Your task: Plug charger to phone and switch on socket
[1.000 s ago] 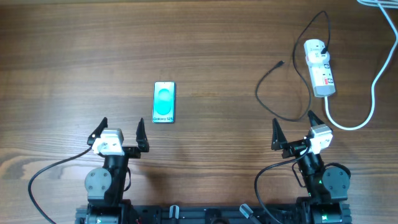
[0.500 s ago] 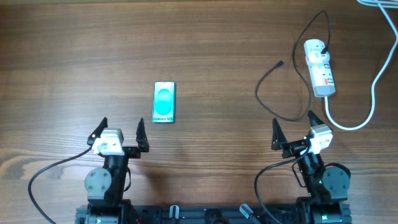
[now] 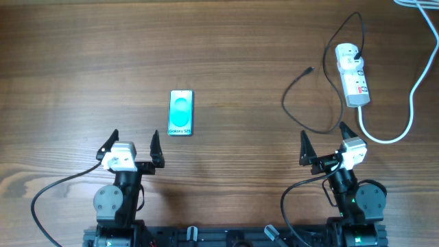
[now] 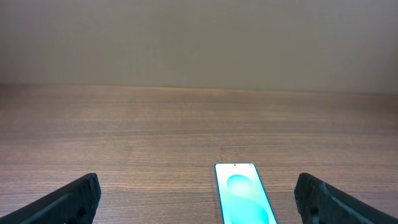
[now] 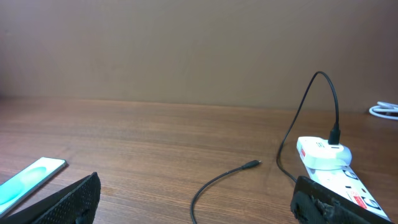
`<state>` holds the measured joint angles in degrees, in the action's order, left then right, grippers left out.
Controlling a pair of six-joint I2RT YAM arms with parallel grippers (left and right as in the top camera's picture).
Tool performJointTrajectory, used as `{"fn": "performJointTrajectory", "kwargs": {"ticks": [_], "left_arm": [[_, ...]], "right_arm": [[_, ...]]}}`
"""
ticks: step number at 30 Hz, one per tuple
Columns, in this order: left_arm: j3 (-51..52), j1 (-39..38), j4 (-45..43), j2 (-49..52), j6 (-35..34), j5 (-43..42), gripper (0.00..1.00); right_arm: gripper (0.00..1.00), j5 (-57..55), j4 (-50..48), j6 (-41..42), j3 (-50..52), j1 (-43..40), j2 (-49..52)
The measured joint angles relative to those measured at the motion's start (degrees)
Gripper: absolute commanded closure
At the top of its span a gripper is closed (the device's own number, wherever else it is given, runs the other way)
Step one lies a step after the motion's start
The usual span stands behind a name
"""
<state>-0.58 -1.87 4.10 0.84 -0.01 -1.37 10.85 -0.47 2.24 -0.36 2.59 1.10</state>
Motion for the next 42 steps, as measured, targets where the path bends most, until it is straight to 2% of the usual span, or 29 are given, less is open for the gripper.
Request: {"fn": "performJointTrajectory", "kwargs": {"ticks": [17,25,28,34,40,42], "left_arm": [[0.00,0.00,-0.04,0.00,-0.02,-0.48,0.00],[-0.02,0.00,-1.27,0.00,-0.35,-12.70,0.00],[-1.09,0.00,0.37,0.28,-1.55,-14.73,0.00],[-8.26,0.00,3.96,4.96,-2.49,-16.37,0.00],[-18.62,0.00,9.01,15.54,-2.71,-16.65,0.00],[-24.81,0.00,10.82,21.77,-2.67,-16.74,0.00]], "right_arm": [[0.00,0.00,0.00,0.00,0.00,0.00,0.00],[0.00,0.00,0.00,0.00,0.00,0.00,0.00],[0.00,0.00,0.00,0.00,0.00,0.00,0.00],[0.00,0.00,0.00,0.00,0.00,0.00,0.00],[0.00,0.00,0.00,0.00,0.00,0.00,-0.02],[0.00,0.00,-0.02,0.00,0.00,0.00,-0.13]]}}
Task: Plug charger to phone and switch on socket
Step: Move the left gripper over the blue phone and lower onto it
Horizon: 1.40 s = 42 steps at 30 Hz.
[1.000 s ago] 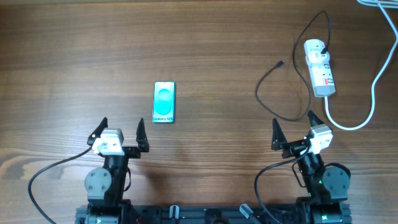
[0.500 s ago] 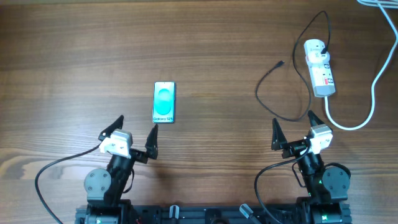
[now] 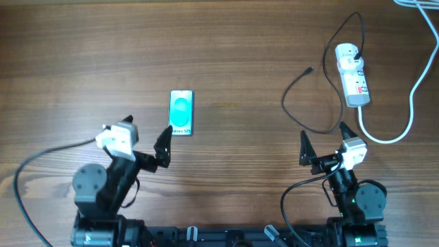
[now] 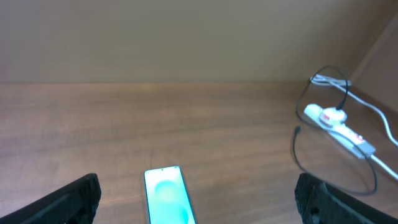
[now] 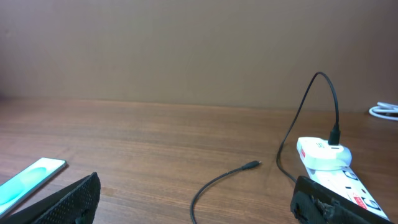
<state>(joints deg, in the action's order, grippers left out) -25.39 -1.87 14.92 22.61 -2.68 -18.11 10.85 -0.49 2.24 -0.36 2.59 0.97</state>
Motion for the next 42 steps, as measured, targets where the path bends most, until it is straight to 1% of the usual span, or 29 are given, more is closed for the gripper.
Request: {"fn": "performJointTrajectory", "kwargs": {"ticks": [4,8,9,10,14,17,21,26,29,35,42], "left_arm": [[-12.90,0.00,5.97,12.46,-0.22,-0.31,0.00],[-26.58,0.00,16.81,24.52,-0.20,-0.50,0.00],[-28.37,0.00,18.05,26.32,-0.13,-0.46,0.00],[-31.65,-0.07,22.18,30.01,0.35,-0.48,0.00],[-38.07,-2.45,31.89,40.74,3.67,-0.46,0.00],[-38.97,-6.99,36.98,50.16,7.15,-0.28,0.00],[-38.97,-10.91,36.39,60.24,8.66,-0.17,0.00],[-38.97,-11.43,34.25,68.61,8.90,-0.22,0.00],[-38.97,-11.43,32.24,70.23,8.57,0.90,0.00],[-38.99,-11.47,24.22,70.90,1.09,9.40,0.00],[-38.99,-11.47,22.73,75.25,-1.79,12.09,0.00]], "right_arm": [[0.00,0.00,0.00,0.00,0.00,0.00,-0.09],[0.00,0.00,0.02,0.00,0.00,0.00,-0.09],[0.00,0.00,0.02,0.00,0.00,0.00,-0.09],[0.00,0.00,0.04,0.00,0.00,0.00,-0.09],[0.00,0.00,0.02,0.00,0.00,0.00,-0.09],[0.00,0.00,0.02,0.00,0.00,0.00,-0.09],[0.00,0.00,0.02,0.00,0.00,0.00,-0.09],[0.00,0.00,0.02,0.00,0.00,0.00,-0.09],[0.00,0.00,0.02,0.00,0.00,0.00,-0.09],[0.00,0.00,0.02,0.00,0.00,0.00,-0.09],[0.00,0.00,0.02,0.00,0.00,0.00,-0.09]]}}
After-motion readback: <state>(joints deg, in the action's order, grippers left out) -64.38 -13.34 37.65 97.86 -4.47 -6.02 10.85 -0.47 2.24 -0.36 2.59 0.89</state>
